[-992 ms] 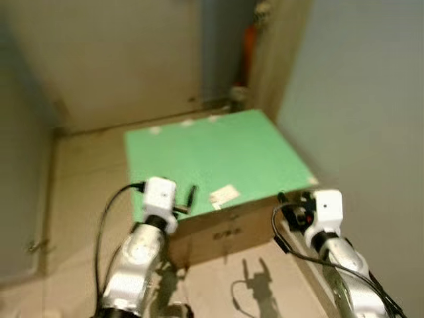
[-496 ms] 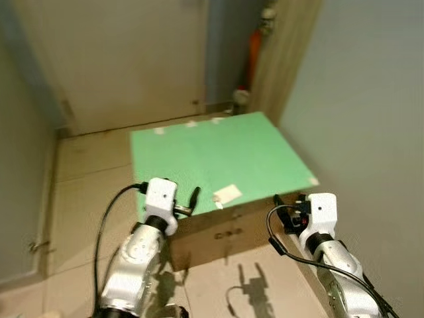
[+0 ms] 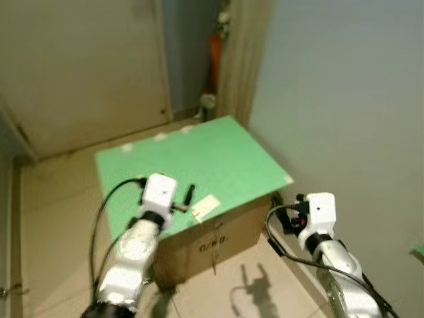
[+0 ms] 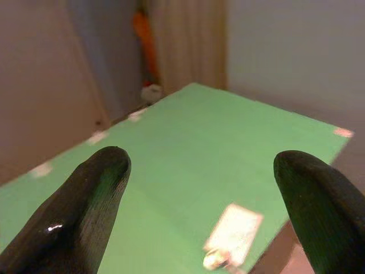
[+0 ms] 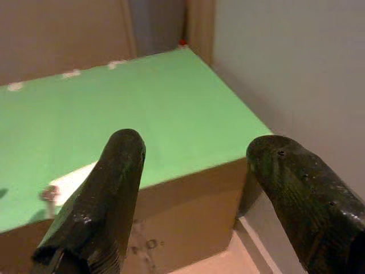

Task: Hang keys on a hook

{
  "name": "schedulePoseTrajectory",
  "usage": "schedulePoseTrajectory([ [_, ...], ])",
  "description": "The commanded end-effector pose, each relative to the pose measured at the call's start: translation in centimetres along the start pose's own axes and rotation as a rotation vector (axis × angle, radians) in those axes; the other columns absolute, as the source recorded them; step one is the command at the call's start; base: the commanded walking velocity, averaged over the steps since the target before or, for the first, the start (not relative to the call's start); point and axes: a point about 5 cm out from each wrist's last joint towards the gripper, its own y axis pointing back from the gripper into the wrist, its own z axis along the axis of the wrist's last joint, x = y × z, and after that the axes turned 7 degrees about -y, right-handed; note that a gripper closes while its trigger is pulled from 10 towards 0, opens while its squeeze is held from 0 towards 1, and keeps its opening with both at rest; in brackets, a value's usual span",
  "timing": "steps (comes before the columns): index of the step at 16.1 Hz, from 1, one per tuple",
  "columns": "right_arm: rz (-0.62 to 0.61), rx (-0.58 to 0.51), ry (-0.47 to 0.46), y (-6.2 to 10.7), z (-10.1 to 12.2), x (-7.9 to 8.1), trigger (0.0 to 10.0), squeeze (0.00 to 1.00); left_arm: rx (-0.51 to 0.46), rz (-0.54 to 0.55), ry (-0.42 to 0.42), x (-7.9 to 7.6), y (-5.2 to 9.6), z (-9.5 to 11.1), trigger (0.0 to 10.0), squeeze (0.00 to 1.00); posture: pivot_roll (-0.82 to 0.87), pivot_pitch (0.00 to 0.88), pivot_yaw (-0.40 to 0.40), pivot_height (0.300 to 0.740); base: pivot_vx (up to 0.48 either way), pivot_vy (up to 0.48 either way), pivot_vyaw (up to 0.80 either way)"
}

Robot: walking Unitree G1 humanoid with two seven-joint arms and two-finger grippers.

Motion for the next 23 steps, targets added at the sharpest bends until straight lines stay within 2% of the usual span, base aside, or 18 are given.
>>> schedulePoseTrajectory([
  [1, 0.006, -0.013, 0.004, -0.3, 0.3, 0.2, 10.0, 0.0, 0.02, -0.007, -0.045, 0.2, -0.2, -0.1, 10.0, 0.0, -0.09, 0.0, -0.013, 0.736, 0.472, 0.0, 0.0],
  [7, 0.018, 0.009, 0.012, -0.4, -0.2, 0.4, 10.0, 0.0, 0.027, -0.013, -0.016, -0.1, -0.9, 0.1, 10.0, 0.0, -0.08, 0.0, -0.008, 0.736, 0.474, 0.0, 0.0],
  [11, 0.035, 0.09, 0.003, -1.2, -1.4, 0.6, 10.0, 0.0, 0.027, 0.029, 0.009, 0.5, -0.6, 0.1, 10.0, 0.0, -0.05, 0.016, -0.01, 0.736, 0.0, 0.0, 0.0],
  [13, 0.068, 0.157, -0.005, -1.5, -3.0, 1.3, 10.0, 0.0, -0.005, 0.003, -0.013, 0.6, 0.9, 0.3, 10.0, 0.0, -0.01, 0.064, -0.001, 0.736, 0.0, 0.0, 0.0],
  [14, 0.093, 0.197, -0.002, -1.3, -4.1, 1.8, 10.0, 0.0, -0.035, -0.046, -0.052, 0.5, 2.6, 0.3, 10.0, 0.0, 0.04, 0.125, 0.006, 0.736, 0.0, 0.0, 0.0],
  [15, 0.101, 0.216, -0.002, -1.1, -4.6, 2.0, 10.0, 0.0, -0.035, -0.066, -0.071, 0.5, 3.3, 0.1, 10.0, 0.0, 0.04, 0.135, 0.007, 0.736, 0.0, 0.0, 0.0],
  [16, 0.114, 0.236, 0.001, -0.8, -5.3, 2.4, 10.0, 0.0, -0.033, -0.086, -0.117, 0.6, 4.5, -0.1, 10.0, 0.0, 0.08, 0.193, 0.014, 0.736, 0.0, 0.0, 0.0],
  [17, 0.143, 0.278, 0.034, -0.2, -6.8, 3.1, 10.0, 0.0, -0.032, -0.112, -0.178, 1.1, 6.5, -0.1, 10.0, 0.0, 0.12, 0.246, 0.025, 0.736, 0.0, 0.0, 0.0],
  [18, 0.156, 0.302, 0.043, 0.2, -8.0, 3.5, 10.0, 0.0, -0.069, -0.143, -0.246, 1.6, 8.1, 0.7, 10.0, 0.0, 0.17, 0.3, 0.03, 0.736, 0.0, 0.0, 0.0],
  [19, 0.156, 0.324, 0.034, 0.5, -8.8, 3.8, 10.0, 0.0, -0.074, -0.146, -0.269, 2.3, 9.2, 1.3, 10.0, 0.0, 0.2, 0.332, 0.038, 0.736, 0.0, 0.0, 0.0],
  [20, 0.154, 0.336, 0.022, 0.5, -9.2, 4.0, 10.0, 0.0, -0.07, -0.144, -0.268, 2.6, 9.6, 1.4, 10.0, 0.0, 0.2, 0.332, 0.038, 0.736, 0.0, 0.0, 0.0],
  [21, 0.153, 0.317, -0.06, 0.8, -9.3, 4.7, 10.0, 0.0, -0.066, -0.13, -0.286, 2.7, 11.1, 2.1, 10.0, 0.0, 0.25, 0.369, 0.027, 0.736, 0.0, 0.0, 0.0],
  [23, 0.222, 0.271, -0.1, 0.6, -8.6, 6.2, 10.0, 0.0, -0.097, -0.112, -0.244, 2.0, 12.0, 3.3, 10.0, 0.0, 0.26, 0.38, 0.002, 0.736, 0.0, 0.0, 0.0],
])
